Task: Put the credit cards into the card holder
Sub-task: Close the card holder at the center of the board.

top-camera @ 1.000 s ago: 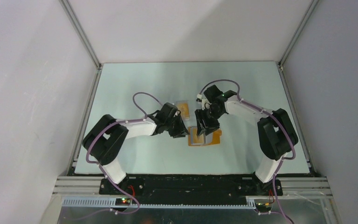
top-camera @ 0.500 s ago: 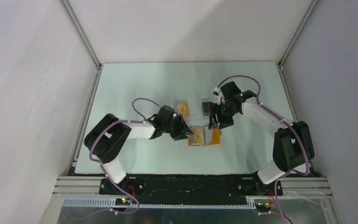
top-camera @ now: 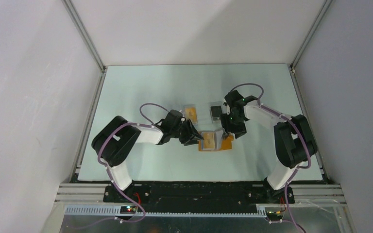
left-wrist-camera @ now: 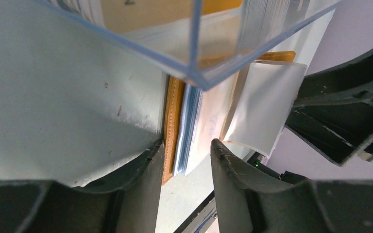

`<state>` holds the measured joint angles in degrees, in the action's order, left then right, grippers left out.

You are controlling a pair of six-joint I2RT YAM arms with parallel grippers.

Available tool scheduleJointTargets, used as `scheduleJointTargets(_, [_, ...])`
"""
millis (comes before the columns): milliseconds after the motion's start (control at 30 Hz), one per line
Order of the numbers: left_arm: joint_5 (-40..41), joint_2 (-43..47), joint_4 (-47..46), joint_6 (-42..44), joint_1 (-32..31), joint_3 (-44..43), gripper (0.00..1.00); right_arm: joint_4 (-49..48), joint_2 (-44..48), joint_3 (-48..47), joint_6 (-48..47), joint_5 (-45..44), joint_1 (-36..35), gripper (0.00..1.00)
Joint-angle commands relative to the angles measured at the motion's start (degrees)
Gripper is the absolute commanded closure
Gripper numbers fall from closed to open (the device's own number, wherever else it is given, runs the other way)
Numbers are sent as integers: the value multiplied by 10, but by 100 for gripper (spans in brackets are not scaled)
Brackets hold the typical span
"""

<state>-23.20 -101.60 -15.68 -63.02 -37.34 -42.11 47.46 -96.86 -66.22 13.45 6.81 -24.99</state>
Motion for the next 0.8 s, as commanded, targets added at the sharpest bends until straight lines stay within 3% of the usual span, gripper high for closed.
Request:
scheduleJointTargets(0, [9,-12,6,5,2,-2,55,-9,-29,-8,6,-53,-8,40])
scheduleJointTargets(233, [7,-12,6,7,2,-5,54,-14,-54,-14,8,-68,-8,52])
scheduleJointTargets(400, [5,-21,7,11,1,-11,54,-21,-60,-14,10,-56,-4,79])
scheduleJointTargets(567, [5,-22,6,16,1,-15,60,-26,-60,-14,8,-32,2,100])
scheduleJointTargets(767, [3,-3,6,28,1,-28,72,-33,-55,-12,1,6,12,100])
